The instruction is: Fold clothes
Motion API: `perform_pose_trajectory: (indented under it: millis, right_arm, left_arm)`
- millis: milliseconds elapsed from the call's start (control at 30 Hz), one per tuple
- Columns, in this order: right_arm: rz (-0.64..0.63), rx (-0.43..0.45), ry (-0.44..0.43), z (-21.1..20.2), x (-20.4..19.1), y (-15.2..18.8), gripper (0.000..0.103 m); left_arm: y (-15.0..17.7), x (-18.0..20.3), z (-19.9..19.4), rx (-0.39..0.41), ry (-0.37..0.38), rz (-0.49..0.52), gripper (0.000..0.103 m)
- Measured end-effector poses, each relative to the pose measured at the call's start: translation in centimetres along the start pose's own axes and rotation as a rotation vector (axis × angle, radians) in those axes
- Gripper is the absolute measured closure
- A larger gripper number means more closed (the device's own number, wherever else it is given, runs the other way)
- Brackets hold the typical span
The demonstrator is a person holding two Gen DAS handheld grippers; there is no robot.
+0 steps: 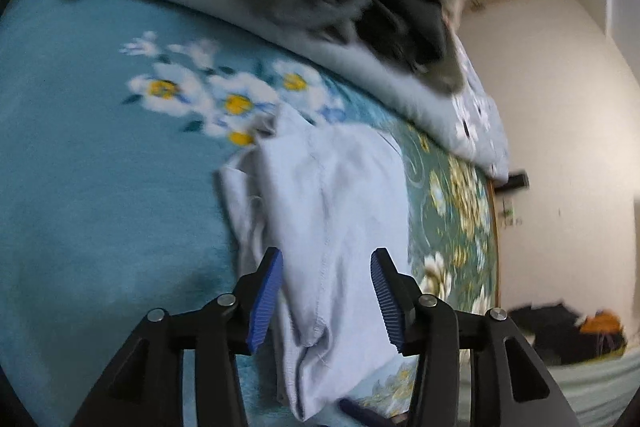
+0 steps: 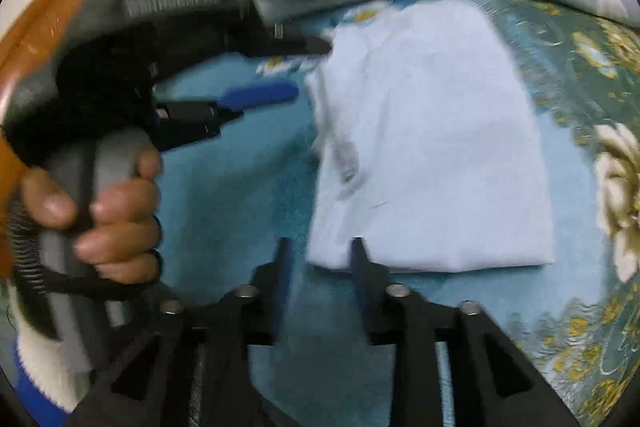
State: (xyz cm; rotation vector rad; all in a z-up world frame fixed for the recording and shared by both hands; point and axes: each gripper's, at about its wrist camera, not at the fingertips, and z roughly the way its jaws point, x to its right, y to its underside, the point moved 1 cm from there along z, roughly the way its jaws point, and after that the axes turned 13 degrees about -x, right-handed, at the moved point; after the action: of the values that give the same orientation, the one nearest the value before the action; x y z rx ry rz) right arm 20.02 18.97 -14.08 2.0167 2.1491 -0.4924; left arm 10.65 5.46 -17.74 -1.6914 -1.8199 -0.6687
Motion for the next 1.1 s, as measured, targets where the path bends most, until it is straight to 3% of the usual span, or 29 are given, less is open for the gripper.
perform_pose_trajectory:
  millis: [67,167,233,267,333,433,600,667,700,767,800,833,967,1033,1100]
  right_arm:
    - [0.067,0.048,0.019,-1.3,2.3,0.3,0.061]
    - [0.236,0.107,0.036,-2.9,7.0,0.9,0.059]
    - [0.371,0.130,0.044,-3.2,10.2,1.6,0.050]
    - [0.414,0.131,0.041,-2.9,11.3,2.0,0.050]
    - [0.459,0.126,-0.018,-2.2,12.8,2.5,0.049]
    - [0.555,0.128,-0.103,-1.3,14.7,3.4,0.048]
    - [0.764,0.233,-0.271,-0.5,17.1,5.0,0.046]
    - [0.796,0.247,-0.325,-0.2,17.4,5.0,0.053]
    - [0.806,0.247,-0.357,0.1,17.4,5.0,0.067]
    - [0.830,0.255,-0.416,0.7,17.5,4.9,0.074]
    - [0.844,0.259,-0.427,0.8,17.5,5.0,0.086]
    - [0.857,0.262,-0.437,1.0,17.6,5.1,0.091]
    - [0.798,0.273,-0.412,-1.9,18.4,3.8,0.094]
    - [0.699,0.282,-0.356,-4.4,19.9,1.4,0.094]
    - [0.596,0.266,-0.246,-6.5,22.1,-1.6,0.094]
  left_arm:
    - [-0.2,0.6,1.6,-0.053,-0.037,0.033,0.052]
    - [-0.3,0.4,3.3,-0.068,-0.209,0.009,0.053]
    - [-0.4,-0.1,2.2,0.001,-0.292,-0.021,0.053]
    - [-0.5,-0.3,1.2,0.047,-0.295,-0.040,0.053]
    - [-0.6,-1.1,-1.1,0.123,-0.205,-0.084,0.052]
    - [-0.6,-2.6,-2.9,0.174,-0.101,-0.148,0.052]
    - [-0.6,-4.5,-3.7,0.196,-0.050,-0.238,0.052]
    - [-0.6,-4.6,-4.0,0.217,-0.060,-0.242,0.052]
    - [-0.5,-4.4,-4.3,0.233,-0.073,-0.238,0.052]
    - [-0.7,-4.0,-4.7,0.265,-0.112,-0.223,0.052]
    - [-0.8,-3.8,-4.9,0.281,-0.131,-0.215,0.052]
    - [-0.8,-3.7,-5.0,0.291,-0.142,-0.208,0.052]
    - [-0.9,-4.0,-5.0,0.283,-0.123,-0.206,0.052]
    - [-1.1,-3.9,-4.6,0.264,-0.119,-0.195,0.052]
    - [-1.3,-3.4,-3.9,0.237,-0.100,-0.169,0.052]
